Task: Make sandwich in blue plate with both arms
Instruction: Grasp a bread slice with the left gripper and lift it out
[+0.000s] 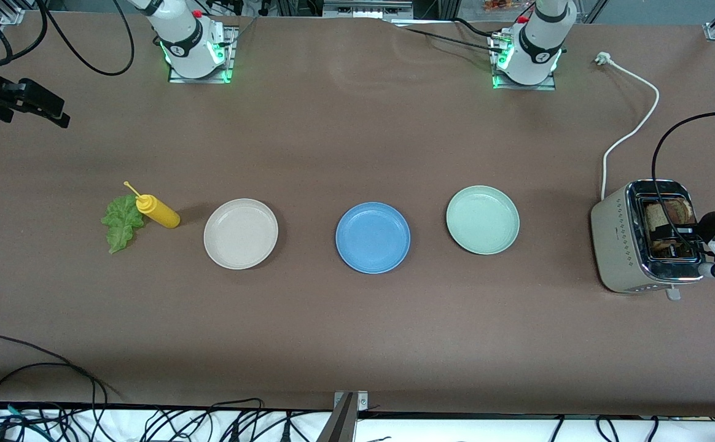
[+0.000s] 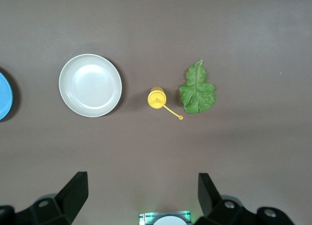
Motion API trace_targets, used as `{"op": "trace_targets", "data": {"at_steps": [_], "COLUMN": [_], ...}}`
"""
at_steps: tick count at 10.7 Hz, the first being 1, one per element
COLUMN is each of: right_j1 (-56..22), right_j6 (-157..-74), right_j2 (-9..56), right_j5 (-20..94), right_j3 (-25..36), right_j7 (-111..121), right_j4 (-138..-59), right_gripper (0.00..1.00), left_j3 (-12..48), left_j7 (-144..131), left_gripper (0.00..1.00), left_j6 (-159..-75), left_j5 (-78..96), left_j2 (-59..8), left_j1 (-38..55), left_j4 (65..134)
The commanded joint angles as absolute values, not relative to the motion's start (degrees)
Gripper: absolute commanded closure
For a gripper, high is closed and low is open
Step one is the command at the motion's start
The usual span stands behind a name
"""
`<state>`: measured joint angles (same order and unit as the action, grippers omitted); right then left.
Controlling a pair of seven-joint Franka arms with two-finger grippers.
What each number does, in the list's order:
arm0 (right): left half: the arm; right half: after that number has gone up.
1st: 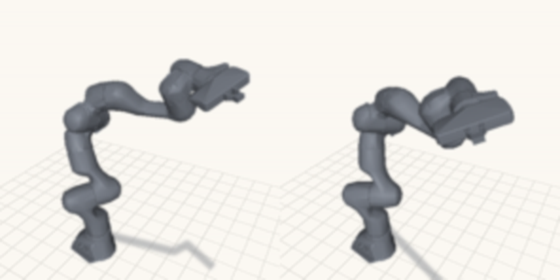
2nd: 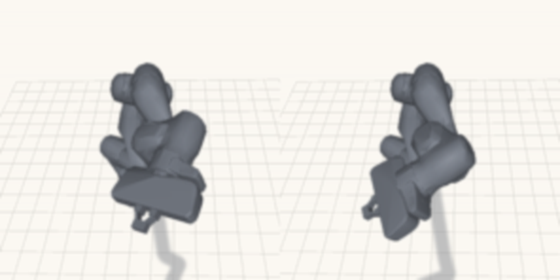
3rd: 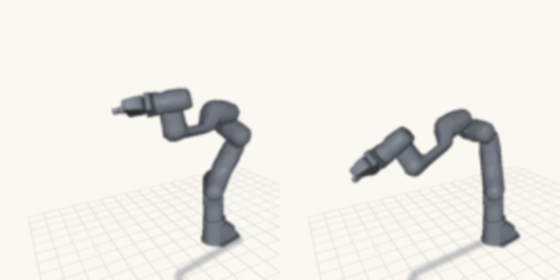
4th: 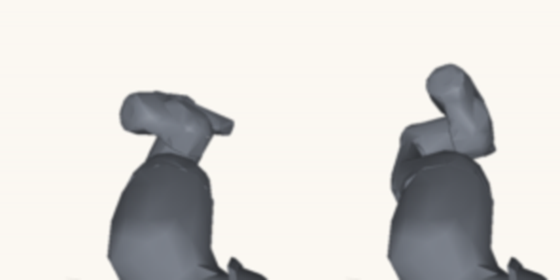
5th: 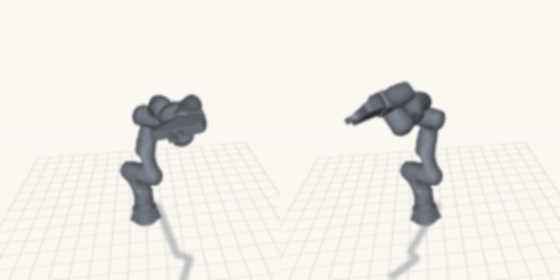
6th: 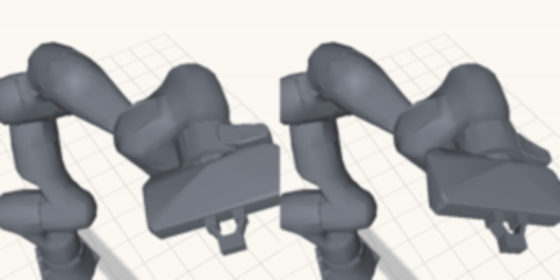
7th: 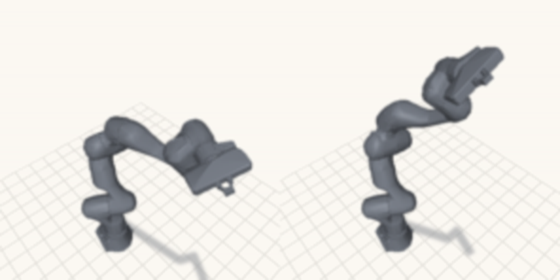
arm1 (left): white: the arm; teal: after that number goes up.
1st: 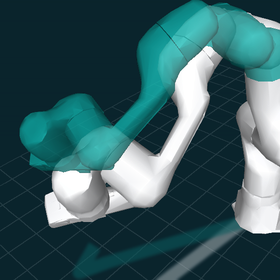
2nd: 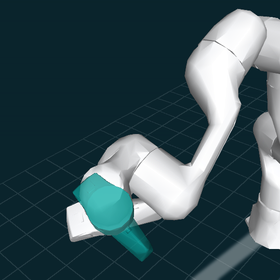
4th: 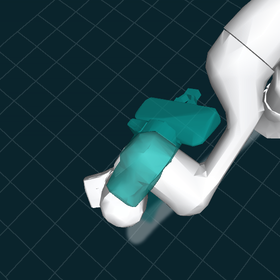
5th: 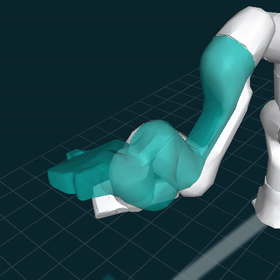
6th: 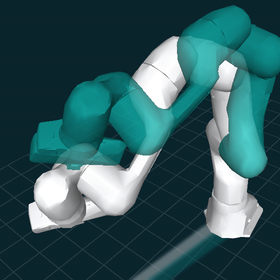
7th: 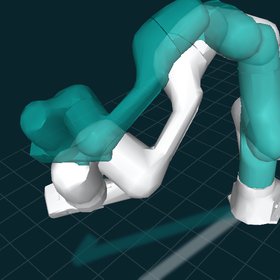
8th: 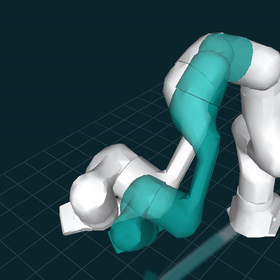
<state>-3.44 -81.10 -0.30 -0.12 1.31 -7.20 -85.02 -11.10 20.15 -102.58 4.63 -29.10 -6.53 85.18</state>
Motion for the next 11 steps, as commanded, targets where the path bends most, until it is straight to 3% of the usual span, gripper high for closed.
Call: {"op": "trace_targets", "data": {"at_steps": [1, 11], "right_j1": [-3.8, -3.8], "right_j6": [-81.1, -81.0], "right_j2": [-0.8, -0.8], "right_j5": [-0.1, -0.1], "right_j3": [1.6, 1.6], "right_j7": [-6.6, -6.7], "right_j4": [-85.3, -85.3], "right_gripper": [0.0, 0.0], "left_j3": [-12.0, -12.9], "left_j7": [22.4, 22.0], "left_gripper": [0.48, 0.73], "left_j6": [-99.2, -96.4], "left_j5": [5.8, 6.1], "left_j2": [-28.7, -27.9], "left_j1": [-6.9, -6.9], "left_j4": [85.1, 85.0]}}
